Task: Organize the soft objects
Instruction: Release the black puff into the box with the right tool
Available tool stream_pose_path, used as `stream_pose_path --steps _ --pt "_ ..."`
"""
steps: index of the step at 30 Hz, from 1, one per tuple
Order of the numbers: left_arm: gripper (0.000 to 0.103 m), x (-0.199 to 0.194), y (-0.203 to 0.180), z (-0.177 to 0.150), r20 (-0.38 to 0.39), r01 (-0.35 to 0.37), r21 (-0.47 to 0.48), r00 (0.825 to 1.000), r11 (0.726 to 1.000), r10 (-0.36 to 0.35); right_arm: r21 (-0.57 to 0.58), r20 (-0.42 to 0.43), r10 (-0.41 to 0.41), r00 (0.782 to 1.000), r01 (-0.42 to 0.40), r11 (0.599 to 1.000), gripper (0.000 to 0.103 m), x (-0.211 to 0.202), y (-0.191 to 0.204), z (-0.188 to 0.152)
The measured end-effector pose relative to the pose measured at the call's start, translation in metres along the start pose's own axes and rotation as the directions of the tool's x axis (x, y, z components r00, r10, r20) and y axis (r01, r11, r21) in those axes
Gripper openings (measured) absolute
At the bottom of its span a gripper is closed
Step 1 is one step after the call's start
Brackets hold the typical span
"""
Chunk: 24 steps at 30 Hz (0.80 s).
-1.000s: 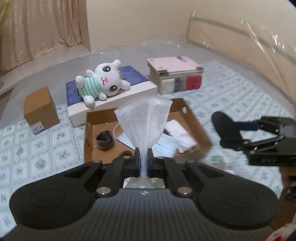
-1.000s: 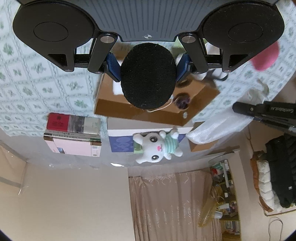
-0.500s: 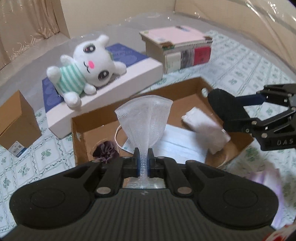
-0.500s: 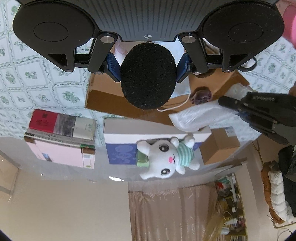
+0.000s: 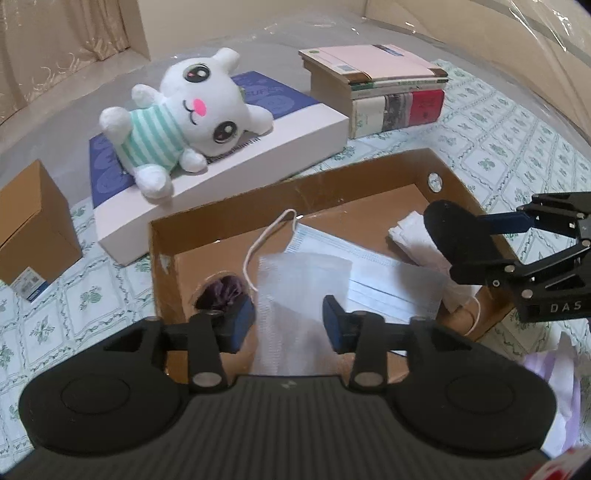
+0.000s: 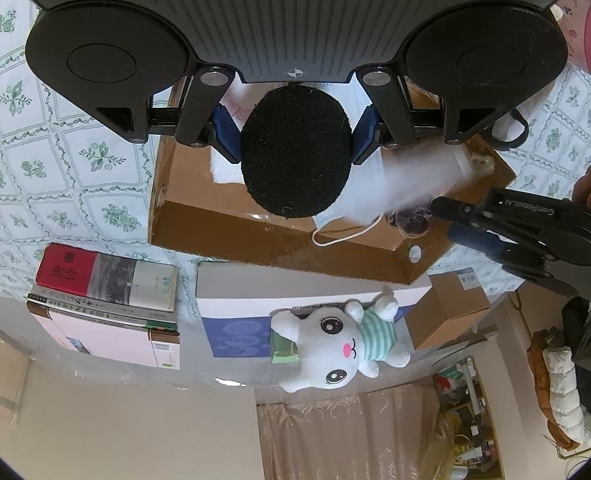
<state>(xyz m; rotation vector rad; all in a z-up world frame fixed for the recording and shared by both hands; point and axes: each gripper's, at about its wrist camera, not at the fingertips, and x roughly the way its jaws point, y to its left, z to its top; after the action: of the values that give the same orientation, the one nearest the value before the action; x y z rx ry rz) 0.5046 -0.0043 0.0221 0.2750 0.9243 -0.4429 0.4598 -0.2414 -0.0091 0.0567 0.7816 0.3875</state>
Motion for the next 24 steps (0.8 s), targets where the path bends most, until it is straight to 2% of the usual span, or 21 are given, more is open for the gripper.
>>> stream_pose_path --steps 8,14,17,24 --pt "0.040 -0.017 0.007 -0.008 0.024 -0.006 -0.034 1.000 0.999 0.007 0.022 -0.007 -0.006 1.000 0.006 1.000 0.063 0.004 0.000 0.003" --pt "0.041 -0.016 0.007 -0.014 0.014 -0.017 -0.043 1.000 0.999 0.018 0.041 -0.001 0.036 0.999 -0.036 0.999 0.065 0.006 0.002 0.009" --pt "0.042 -0.017 0.007 -0.016 0.011 -0.025 -0.049 1.000 0.998 0.026 0.054 0.027 0.037 0.999 -0.038 0.998 0.074 0.000 0.003 0.013" --pt "0.042 -0.052 0.005 -0.023 0.046 -0.053 -0.079 0.997 0.995 0.057 0.050 0.070 0.023 0.997 -0.027 0.998 0.075 -0.035 0.011 0.013"
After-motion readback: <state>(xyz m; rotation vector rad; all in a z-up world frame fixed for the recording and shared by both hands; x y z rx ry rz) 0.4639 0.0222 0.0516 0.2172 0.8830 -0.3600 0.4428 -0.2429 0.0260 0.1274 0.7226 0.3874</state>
